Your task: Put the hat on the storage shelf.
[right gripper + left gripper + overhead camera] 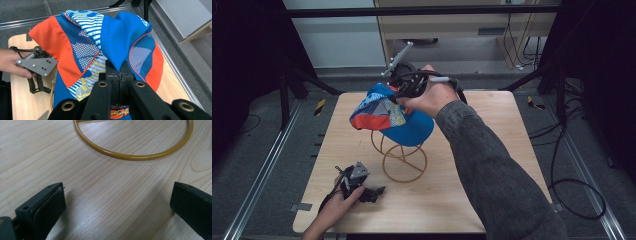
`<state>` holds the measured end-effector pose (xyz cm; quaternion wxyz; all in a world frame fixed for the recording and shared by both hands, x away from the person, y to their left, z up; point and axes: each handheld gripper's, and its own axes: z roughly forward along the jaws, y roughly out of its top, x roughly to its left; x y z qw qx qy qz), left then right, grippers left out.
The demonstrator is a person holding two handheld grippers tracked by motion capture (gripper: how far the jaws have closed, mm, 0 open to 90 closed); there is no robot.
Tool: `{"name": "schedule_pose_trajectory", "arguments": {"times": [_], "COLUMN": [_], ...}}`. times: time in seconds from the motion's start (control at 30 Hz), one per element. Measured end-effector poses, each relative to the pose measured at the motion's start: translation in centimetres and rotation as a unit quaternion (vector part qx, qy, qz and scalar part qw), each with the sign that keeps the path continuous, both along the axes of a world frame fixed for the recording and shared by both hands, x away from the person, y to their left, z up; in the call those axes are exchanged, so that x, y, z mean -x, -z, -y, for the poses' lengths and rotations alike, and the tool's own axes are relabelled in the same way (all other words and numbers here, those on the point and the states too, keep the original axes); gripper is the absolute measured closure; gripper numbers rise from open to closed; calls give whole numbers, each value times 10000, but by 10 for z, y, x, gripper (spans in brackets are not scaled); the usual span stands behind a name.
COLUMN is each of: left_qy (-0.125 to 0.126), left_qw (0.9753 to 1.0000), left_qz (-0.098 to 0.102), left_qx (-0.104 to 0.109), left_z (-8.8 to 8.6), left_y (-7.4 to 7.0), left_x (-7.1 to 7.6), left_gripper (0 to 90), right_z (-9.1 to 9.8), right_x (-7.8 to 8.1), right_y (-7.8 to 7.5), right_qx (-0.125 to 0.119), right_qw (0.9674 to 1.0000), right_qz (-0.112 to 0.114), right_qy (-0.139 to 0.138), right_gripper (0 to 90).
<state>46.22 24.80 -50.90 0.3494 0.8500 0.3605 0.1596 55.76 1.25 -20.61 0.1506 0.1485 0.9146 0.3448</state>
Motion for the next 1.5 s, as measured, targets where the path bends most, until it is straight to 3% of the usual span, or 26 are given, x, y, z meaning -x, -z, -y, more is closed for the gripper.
{"name": "schedule_pose_trajectory", "arguments": {"times": [0.57,1.23,1.5], "left_qy": [0,3,4], "left_qw": [10000,10000,10000], "left_qz": [-1,3,2], "left_qx": [1,9,9], "left_z": [0,0,0], "left_y": [0,0,0], "left_x": [0,0,0], "left_gripper": [0,0,0], "right_z": [-10,-22,-21], "right_x": [-4,-7,-6], "right_y": [9,20,25], "right_qx": [-39,127,62], "right_qw": [9999,9995,9995], "right_qz": [-136,-243,-281], "right_qy": [-82,-141,-140], "right_gripper": [891,882,832]}}
